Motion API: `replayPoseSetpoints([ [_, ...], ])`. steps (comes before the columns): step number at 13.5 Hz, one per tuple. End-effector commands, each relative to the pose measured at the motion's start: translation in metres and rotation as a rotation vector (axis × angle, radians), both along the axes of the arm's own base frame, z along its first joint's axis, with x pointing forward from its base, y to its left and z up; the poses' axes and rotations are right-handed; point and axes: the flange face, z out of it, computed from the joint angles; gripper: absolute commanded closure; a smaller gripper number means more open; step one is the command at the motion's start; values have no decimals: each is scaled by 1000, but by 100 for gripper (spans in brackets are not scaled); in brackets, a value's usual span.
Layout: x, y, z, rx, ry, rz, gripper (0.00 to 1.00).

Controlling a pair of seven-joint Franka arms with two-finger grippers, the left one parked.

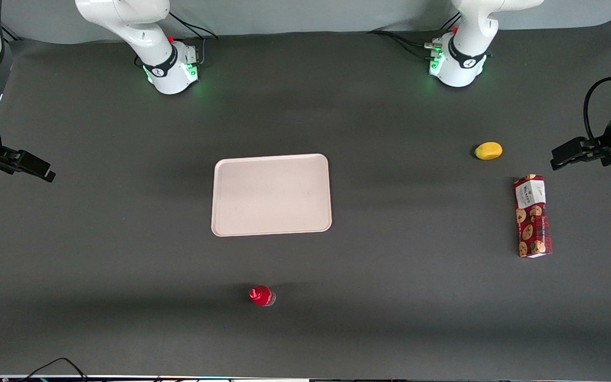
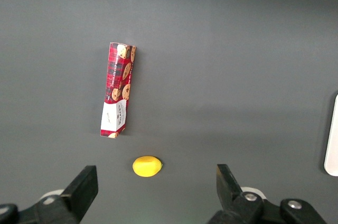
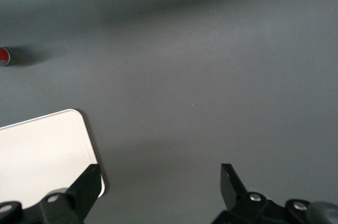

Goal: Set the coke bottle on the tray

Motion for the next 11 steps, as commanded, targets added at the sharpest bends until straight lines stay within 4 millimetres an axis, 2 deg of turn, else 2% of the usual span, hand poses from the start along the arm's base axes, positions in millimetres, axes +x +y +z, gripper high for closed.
replayPoseSetpoints([
  [1,-4,4,8,-11,-3,31,0],
  [4,-4,7,9,-11,-3,37,0],
  [5,-4,14,11,-11,-8,48,0],
  [8,-1,52,12,-12,-13,115,0],
  [11,7,104,13,-8,-20,197,0],
])
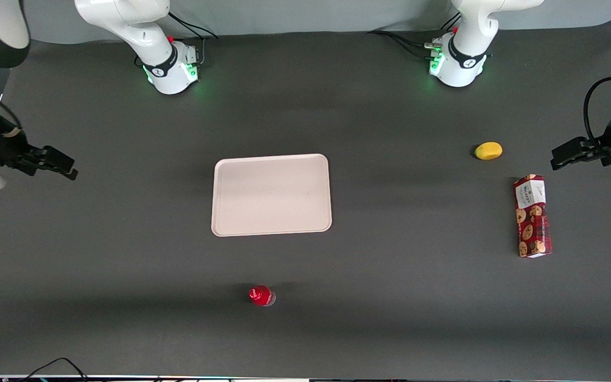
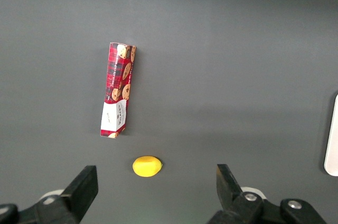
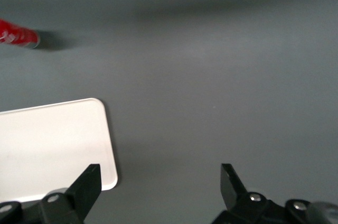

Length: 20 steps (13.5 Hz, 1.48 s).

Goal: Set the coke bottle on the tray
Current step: 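Move the open right gripper over the red Coca-Cola bottle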

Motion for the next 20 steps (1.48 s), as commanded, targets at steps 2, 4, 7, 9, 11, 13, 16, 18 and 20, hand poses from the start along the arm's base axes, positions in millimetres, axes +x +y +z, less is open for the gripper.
replayPoseSetpoints([
  [2,1,53,6,-6,-6,97,0],
  [4,-3,82,6,-2,-6,154,0],
  [7,10,157,-7,22,-22,251,0],
  [9,38,201,-22,94,-22,279,0],
  [11,65,224,-42,114,-19,284,0],
  [13,84,247,-56,116,-54,273,0],
  [16,105,280,-103,107,-74,235,0],
  [18,116,288,-124,117,-122,236,0],
  [20,131,295,-157,117,-155,230,0],
])
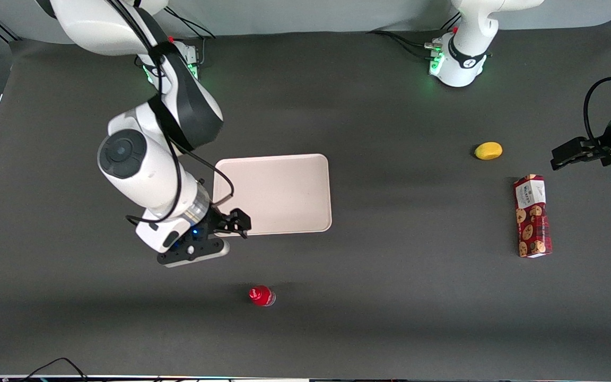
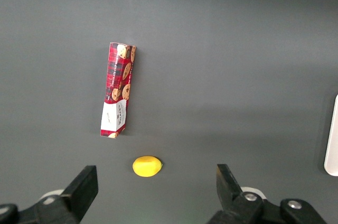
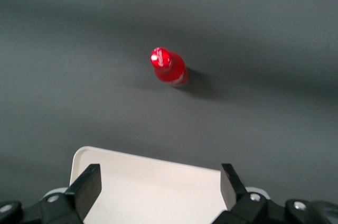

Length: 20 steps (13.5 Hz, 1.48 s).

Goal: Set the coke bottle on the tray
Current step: 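Move the open right gripper over the red Coca-Cola bottle, then lower the right gripper and close it around the bottle's body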

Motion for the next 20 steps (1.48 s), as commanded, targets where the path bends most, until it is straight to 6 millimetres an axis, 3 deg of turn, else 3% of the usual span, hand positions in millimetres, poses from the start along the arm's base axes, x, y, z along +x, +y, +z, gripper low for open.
replayPoseSetpoints([
  [1,24,11,-38,15,-36,-40,0],
  [4,33,14,-82,4,-16,-66,0],
  [8,39,36,-92,18,-59,-44,0],
  [15,59,27,-131,-12,-136,-59,0],
  [20,61,38,-138,1,-175,-47,0],
])
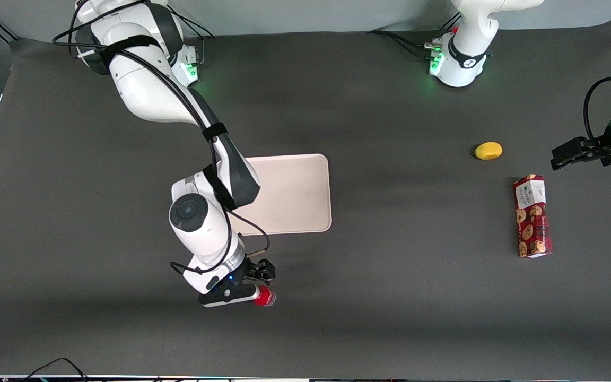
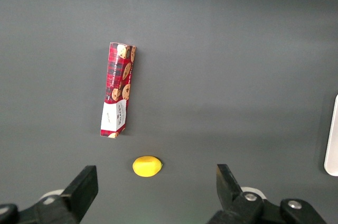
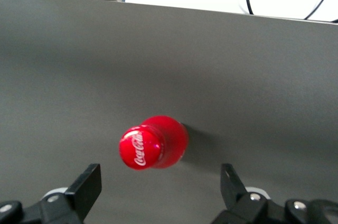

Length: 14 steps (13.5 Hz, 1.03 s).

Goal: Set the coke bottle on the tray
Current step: 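Lower the right gripper and close it around the bottle's body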

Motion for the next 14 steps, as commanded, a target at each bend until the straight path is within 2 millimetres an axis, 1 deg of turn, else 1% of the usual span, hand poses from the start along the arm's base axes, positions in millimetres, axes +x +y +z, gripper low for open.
replayPoseSetpoints([
  [1,5,8,-11,11,-36,-15,0],
  [2,5,9,-12,12,-37,-15,4],
  [4,7,7,-12,8,-43,-17,9],
  [6,6,8,-13,9,-40,-15,9],
  [7,5,8,-13,8,-39,-15,15],
  [8,6,8,-11,8,-44,-9,36],
  [9,6,8,-11,6,-43,-5,51],
  [10,6,8,-11,6,-43,-3,69],
  [11,5,9,-11,6,-43,-2,78],
  [12,4,12,-11,5,-43,3,81],
  [13,4,12,-11,6,-45,3,87],
  [14,4,11,-11,3,-46,5,100],
])
